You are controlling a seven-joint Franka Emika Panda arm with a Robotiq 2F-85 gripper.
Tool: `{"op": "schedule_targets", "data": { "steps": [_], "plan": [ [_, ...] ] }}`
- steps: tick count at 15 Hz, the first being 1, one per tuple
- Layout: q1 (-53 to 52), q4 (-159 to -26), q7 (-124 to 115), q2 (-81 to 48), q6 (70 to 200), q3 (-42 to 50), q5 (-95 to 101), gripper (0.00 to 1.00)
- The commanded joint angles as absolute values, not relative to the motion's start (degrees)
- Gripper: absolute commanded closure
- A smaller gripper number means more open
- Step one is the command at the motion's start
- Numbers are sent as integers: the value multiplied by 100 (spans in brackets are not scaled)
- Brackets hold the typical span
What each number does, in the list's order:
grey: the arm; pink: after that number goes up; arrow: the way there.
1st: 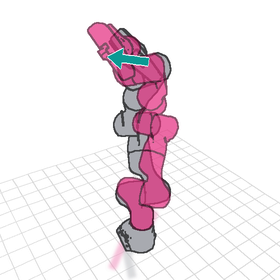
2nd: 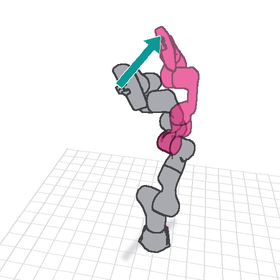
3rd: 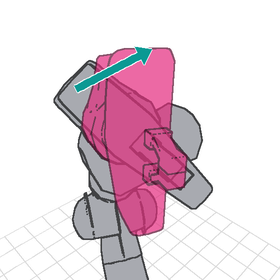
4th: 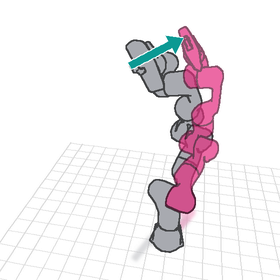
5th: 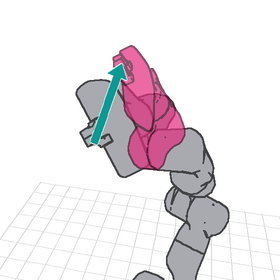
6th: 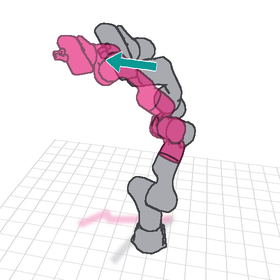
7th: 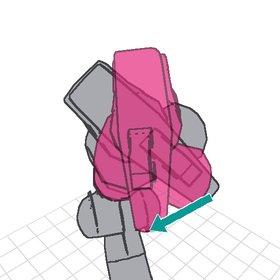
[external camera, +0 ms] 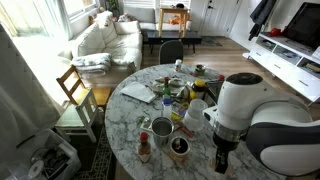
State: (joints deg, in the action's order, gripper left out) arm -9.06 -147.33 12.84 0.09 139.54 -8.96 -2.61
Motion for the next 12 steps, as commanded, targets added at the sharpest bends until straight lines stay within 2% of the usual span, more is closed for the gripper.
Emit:
{"op": "schedule_targets", "data": {
  "steps": [1, 12],
  "plan": [
    [-935, -14779, 1117, 367, 13638, -926, -197, 0],
    [-1156, -14645, 1725, 2502, 11954, -685, -465, 0]
  ]
}}
